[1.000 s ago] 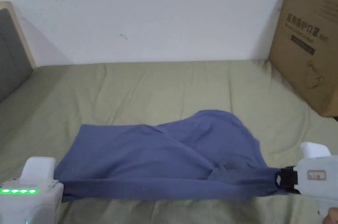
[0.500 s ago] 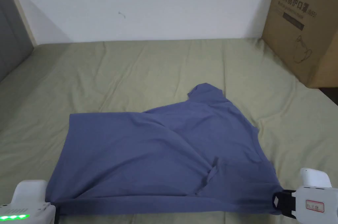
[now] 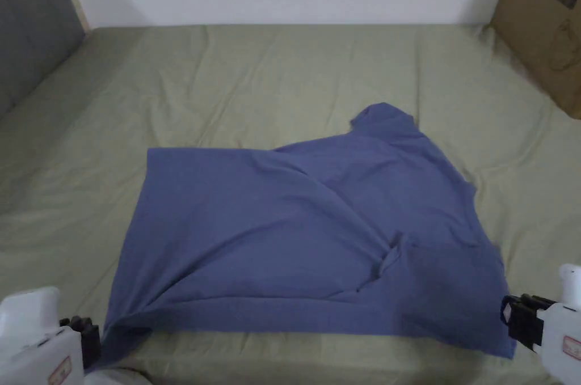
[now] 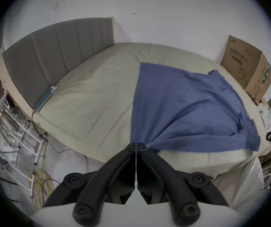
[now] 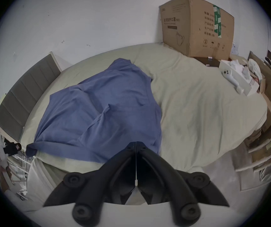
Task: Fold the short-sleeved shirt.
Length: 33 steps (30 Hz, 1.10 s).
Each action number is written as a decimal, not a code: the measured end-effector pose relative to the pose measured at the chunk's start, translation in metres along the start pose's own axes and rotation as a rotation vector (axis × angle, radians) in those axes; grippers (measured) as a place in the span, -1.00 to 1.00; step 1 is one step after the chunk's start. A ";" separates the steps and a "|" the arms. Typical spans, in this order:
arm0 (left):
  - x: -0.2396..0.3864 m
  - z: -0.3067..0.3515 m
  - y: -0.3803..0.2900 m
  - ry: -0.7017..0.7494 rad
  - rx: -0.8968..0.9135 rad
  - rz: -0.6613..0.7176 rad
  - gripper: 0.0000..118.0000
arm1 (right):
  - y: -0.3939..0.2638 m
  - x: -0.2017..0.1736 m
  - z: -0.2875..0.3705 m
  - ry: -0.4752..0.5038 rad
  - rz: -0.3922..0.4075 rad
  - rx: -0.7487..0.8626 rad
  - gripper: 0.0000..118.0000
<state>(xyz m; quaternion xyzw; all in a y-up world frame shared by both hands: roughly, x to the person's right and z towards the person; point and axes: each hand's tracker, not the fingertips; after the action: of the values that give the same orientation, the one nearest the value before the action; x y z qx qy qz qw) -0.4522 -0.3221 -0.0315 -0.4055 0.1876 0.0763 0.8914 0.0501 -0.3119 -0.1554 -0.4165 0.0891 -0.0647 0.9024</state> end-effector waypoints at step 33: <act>0.020 -0.054 0.011 -0.086 -0.144 -0.082 -0.94 | -0.017 0.026 -0.060 0.001 0.073 -0.211 -0.90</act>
<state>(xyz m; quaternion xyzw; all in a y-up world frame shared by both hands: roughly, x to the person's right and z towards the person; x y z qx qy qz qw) -0.4513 -0.3557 -0.0794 -0.4724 0.1265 0.0704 0.8694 0.0623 -0.3724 -0.1830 -0.5055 0.1111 -0.0224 0.8554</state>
